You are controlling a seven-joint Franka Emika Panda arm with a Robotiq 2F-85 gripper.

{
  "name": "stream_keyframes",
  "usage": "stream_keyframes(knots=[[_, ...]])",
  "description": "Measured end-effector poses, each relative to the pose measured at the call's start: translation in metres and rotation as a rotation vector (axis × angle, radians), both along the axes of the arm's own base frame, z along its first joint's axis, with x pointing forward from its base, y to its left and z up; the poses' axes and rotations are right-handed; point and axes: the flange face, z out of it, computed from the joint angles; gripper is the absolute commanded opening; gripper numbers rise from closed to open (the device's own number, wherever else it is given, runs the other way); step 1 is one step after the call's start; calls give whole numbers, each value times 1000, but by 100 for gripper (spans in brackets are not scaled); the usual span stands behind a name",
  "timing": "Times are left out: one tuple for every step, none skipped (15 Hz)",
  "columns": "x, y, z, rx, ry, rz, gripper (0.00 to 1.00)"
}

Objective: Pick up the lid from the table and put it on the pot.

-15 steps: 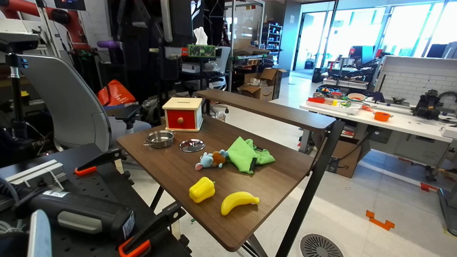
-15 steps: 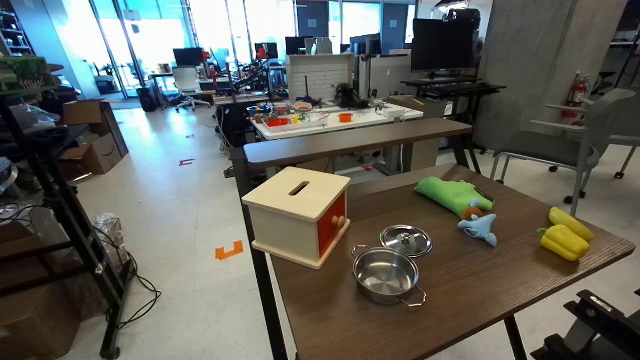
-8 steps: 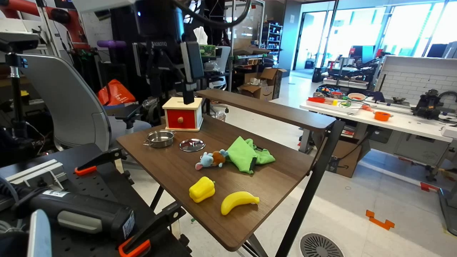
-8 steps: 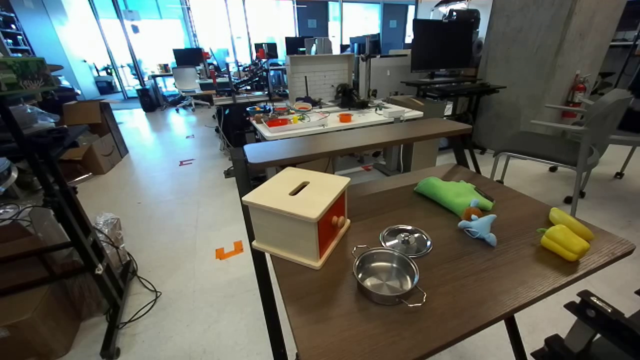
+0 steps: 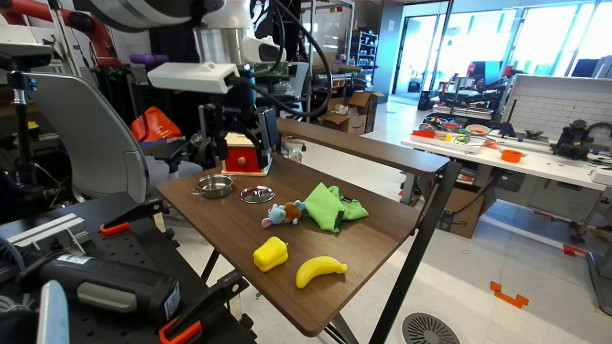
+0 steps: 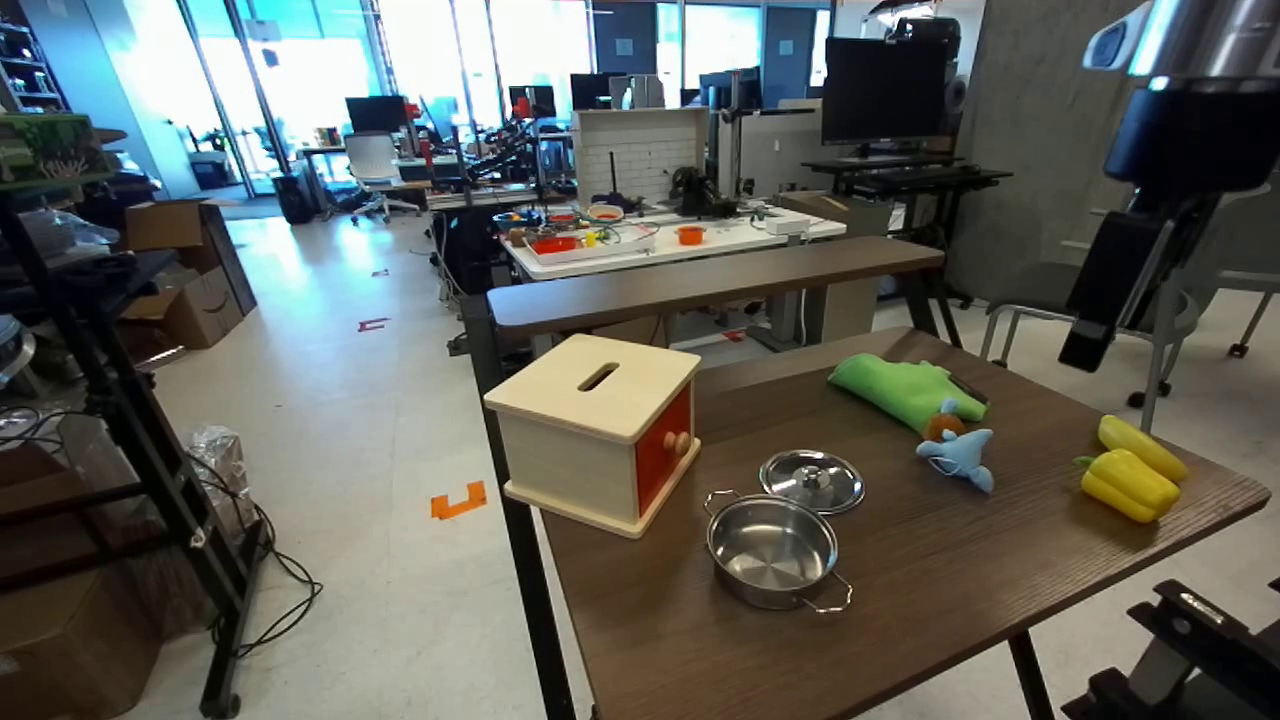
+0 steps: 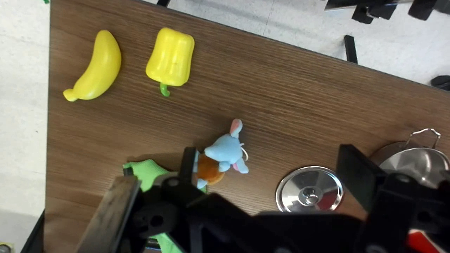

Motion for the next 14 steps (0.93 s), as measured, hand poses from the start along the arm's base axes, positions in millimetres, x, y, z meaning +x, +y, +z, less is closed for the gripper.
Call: stream_keyframes(knots=[[4,6,-8,-2,0,21,100],[8,13,-16,-4,-2,45,100],[12,20,-23,-4,-2,64,100],[17,27,-30,-2,-4,82,100],[21,34,-35,-1,-4,97,100],[26,41,-40,1,-4,109,100],[32,47,-44,4,-5,119,100],[38,52,-48,6,-6,126,100],[44,57,-51,9,-9,133,100],[50,62,-54,12,-12,140,100],[56,67,-57,16,-15,146,100],[61,70,-60,20,-18,151,100],[67,74,-64,23,-20,156,100],[72,78,-67,28,-22,163,100]])
